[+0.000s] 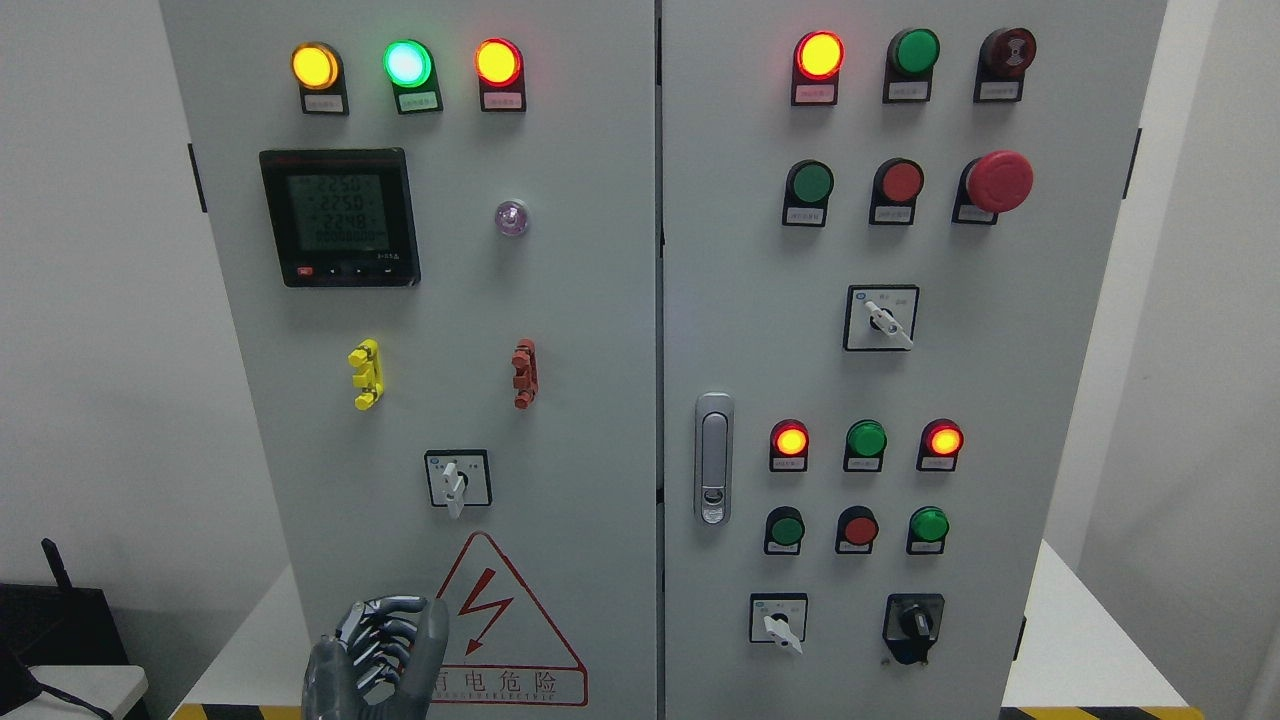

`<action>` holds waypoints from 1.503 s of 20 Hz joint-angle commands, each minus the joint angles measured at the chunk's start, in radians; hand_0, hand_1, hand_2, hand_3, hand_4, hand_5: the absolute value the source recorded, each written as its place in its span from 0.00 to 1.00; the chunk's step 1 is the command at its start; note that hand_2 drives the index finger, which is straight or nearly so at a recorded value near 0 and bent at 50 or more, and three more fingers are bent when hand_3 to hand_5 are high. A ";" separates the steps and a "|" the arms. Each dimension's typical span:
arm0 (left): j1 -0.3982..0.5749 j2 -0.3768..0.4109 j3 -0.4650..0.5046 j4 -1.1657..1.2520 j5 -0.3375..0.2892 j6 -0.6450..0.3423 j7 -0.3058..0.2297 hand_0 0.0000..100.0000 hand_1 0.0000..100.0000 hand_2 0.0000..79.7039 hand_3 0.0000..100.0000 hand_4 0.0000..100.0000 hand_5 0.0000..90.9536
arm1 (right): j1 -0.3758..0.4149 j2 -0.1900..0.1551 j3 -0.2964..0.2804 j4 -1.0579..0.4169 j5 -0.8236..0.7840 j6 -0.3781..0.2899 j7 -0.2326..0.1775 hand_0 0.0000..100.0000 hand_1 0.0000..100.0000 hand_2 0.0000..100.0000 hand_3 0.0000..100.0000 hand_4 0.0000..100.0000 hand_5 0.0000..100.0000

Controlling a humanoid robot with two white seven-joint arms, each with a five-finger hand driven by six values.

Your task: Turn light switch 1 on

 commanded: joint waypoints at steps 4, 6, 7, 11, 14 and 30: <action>-0.060 -0.031 -0.085 -0.002 -0.006 0.072 0.059 0.15 0.39 0.57 0.73 0.82 0.94 | 0.000 0.000 0.000 0.000 -0.018 0.001 -0.001 0.12 0.39 0.00 0.00 0.00 0.00; -0.061 -0.031 -0.085 -0.002 -0.006 0.085 0.078 0.16 0.39 0.57 0.73 0.82 0.94 | 0.000 0.000 0.000 0.000 -0.018 0.001 -0.001 0.12 0.39 0.00 0.00 0.00 0.00; -0.061 -0.031 -0.085 -0.002 -0.006 0.090 0.079 0.17 0.40 0.57 0.73 0.82 0.94 | 0.000 0.000 0.000 0.000 -0.017 0.001 -0.001 0.12 0.39 0.00 0.00 0.00 0.00; -0.076 -0.034 -0.083 -0.001 -0.009 0.113 0.086 0.18 0.45 0.55 0.71 0.82 0.94 | 0.000 0.000 0.000 0.000 -0.018 0.001 -0.001 0.12 0.39 0.00 0.00 0.00 0.00; -0.093 -0.036 -0.079 0.002 -0.012 0.148 0.089 0.21 0.47 0.54 0.70 0.82 0.94 | 0.000 0.000 0.000 0.000 -0.017 0.001 -0.001 0.12 0.39 0.00 0.00 0.00 0.00; -0.167 -0.041 -0.071 0.001 -0.012 0.208 0.155 0.26 0.46 0.53 0.66 0.81 0.94 | 0.000 0.000 0.000 0.000 -0.018 0.001 -0.001 0.12 0.39 0.00 0.00 0.00 0.00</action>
